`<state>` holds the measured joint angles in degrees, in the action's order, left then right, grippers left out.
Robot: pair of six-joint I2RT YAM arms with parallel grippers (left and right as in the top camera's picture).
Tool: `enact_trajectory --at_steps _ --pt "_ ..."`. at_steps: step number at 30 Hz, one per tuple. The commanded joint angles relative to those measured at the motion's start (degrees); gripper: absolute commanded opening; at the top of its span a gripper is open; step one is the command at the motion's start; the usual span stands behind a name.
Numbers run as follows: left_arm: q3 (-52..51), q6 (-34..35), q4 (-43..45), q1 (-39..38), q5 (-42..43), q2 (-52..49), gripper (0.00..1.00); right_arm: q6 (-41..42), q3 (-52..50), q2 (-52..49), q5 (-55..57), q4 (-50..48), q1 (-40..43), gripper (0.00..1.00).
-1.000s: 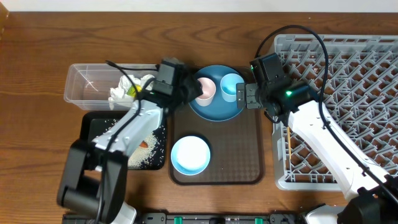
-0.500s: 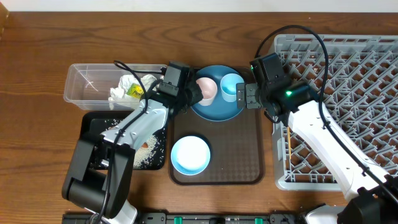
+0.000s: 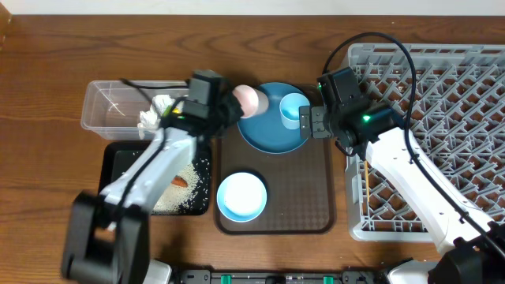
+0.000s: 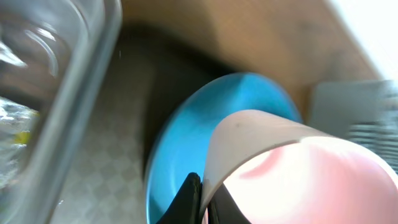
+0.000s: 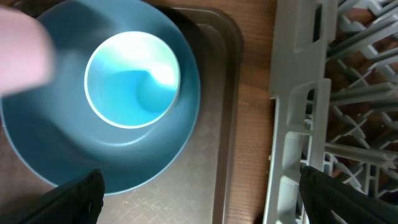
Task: Sort waste into correct bins and load items into the dishwasher rack
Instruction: 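Lift the pink cup with left gripper and hand it toward right gripper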
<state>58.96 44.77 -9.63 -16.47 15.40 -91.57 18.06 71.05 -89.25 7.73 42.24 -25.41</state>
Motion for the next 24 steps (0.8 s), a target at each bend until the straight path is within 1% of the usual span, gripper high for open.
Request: enact_trajectory --at_steps 1,3,4,6,9,11,13,16,18,21,22,24 --pt "0.48 -0.52 -2.10 3.10 6.88 9.14 0.06 -1.01 0.09 0.98 -0.90 0.22 0.39 0.99" --pt "0.48 -0.52 -3.80 5.31 11.43 13.81 0.06 -1.22 0.09 2.54 -1.92 0.72 0.48 0.99" --pt "0.48 -0.55 -4.83 6.82 14.56 16.72 0.06 -2.43 0.09 3.72 -4.20 0.85 0.61 0.99" --pt "0.48 -0.68 -6.84 9.42 19.32 21.33 0.06 -5.22 0.09 6.23 -10.21 0.87 0.96 0.93" --pt "0.48 -3.63 -10.75 13.49 26.38 28.30 0.06 -8.22 0.09 10.73 -20.63 0.94 1.49 0.87" --pt "0.48 -5.70 -14.29 15.63 29.14 32.96 0.06 -9.42 0.09 13.86 -26.12 1.46 1.55 0.84" --pt "0.48 -8.28 -19.28 17.16 29.38 38.84 0.06 -9.46 0.09 17.09 -29.07 3.02 1.55 0.82" --pt "0.48 -12.57 -24.28 17.42 29.14 45.57 0.06 -10.97 0.09 20.61 -32.44 5.33 1.55 0.83" --pt "0.48 -14.29 -27.85 17.42 29.18 49.96 0.06 -13.55 0.09 23.37 -37.53 6.62 1.55 0.84" --pt "0.48 -14.86 -32.74 17.40 29.64 54.31 0.06 -18.69 0.09 26.69 -46.90 8.15 1.55 0.89" --pt "0.46 -15.91 -33.66 17.40 31.17 55.15 0.06 -20.41 0.09 27.56 -49.62 8.74 1.55 0.89" --pt "0.46 -18.23 -34.05 17.40 37.13 55.76 0.06 -24.52 0.09 29.22 -54.51 10.82 1.53 0.90"
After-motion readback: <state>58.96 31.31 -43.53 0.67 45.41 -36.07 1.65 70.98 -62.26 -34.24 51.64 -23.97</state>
